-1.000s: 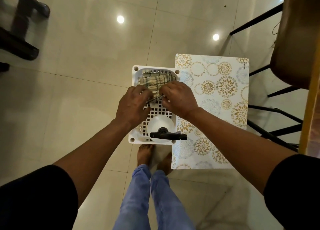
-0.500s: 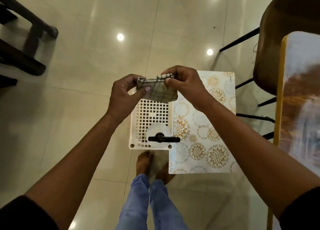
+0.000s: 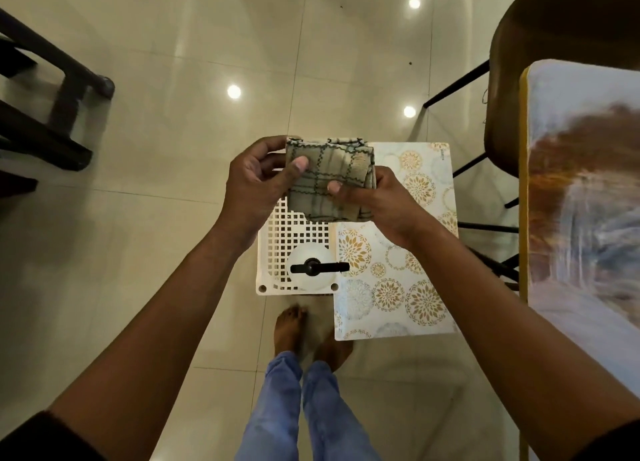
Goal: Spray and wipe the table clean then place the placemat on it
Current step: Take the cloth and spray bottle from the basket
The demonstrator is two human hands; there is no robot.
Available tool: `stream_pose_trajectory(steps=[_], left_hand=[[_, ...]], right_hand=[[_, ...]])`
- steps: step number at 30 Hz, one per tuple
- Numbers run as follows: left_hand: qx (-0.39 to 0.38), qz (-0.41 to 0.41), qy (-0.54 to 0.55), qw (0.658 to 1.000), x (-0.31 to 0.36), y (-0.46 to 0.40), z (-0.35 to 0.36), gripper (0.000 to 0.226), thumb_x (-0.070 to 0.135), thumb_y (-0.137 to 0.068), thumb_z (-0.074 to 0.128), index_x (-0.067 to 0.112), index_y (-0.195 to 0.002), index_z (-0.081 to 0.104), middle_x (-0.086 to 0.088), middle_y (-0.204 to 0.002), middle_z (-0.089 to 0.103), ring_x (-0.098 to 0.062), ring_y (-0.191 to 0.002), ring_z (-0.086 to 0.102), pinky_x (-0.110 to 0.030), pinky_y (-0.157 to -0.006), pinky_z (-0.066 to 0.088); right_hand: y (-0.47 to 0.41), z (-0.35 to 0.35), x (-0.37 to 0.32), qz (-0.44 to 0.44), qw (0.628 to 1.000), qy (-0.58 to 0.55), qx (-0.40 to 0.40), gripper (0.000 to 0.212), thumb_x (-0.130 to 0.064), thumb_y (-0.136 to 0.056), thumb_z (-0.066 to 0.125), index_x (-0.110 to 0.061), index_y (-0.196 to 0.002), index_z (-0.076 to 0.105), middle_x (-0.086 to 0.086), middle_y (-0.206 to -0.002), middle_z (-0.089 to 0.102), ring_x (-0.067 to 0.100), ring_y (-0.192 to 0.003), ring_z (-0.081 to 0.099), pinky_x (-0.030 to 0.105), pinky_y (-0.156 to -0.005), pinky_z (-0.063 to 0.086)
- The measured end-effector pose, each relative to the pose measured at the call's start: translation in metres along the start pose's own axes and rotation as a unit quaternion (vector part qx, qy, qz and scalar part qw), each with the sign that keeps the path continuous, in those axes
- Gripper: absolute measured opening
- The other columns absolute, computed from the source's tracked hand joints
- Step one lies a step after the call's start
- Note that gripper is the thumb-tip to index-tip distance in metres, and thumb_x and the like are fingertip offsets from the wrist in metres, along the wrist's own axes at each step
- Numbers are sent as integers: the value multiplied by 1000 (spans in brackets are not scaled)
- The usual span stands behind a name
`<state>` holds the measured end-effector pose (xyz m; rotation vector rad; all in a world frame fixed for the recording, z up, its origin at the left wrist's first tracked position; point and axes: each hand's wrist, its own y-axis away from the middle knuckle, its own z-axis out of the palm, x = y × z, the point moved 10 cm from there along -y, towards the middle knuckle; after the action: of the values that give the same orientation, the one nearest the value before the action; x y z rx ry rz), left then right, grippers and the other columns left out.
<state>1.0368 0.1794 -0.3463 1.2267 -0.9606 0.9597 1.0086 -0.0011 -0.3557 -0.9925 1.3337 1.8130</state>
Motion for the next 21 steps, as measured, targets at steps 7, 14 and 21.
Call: stream_pose_trajectory(steps=[7, 14, 21], left_hand=[[-112, -70, -223, 966, -100, 42, -20, 65, -17, -90, 50, 37, -118, 73, 13, -125, 77, -10, -126, 67, -52, -109, 54], [-242, -62, -295, 922, -151, 79, 2, 72, 29, -91, 85, 47, -152, 53, 29, -161, 46, -3, -163, 15, -31, -127, 20], [-201, -3, -274, 940, -160, 70, 21, 72, 58, -81, 86, 39, -146, 63, 23, -153, 58, -5, -160, 28, -44, -130, 31]], right_hand=[[18, -50, 45, 18, 991, 4, 133, 35, -3, -92, 72, -2, -127, 69, 10, -117, 76, 24, -107, 74, 40, -89, 61], [29, -64, 88, 43, 985, 3, 166, 35, -2, -94, 70, -4, -128, 69, 4, -116, 77, 21, -106, 75, 36, -85, 62], [29, -59, 111, 52, 985, -4, 166, 33, -1, -94, 70, -3, -127, 69, 8, -116, 77, 24, -107, 75, 43, -90, 62]])
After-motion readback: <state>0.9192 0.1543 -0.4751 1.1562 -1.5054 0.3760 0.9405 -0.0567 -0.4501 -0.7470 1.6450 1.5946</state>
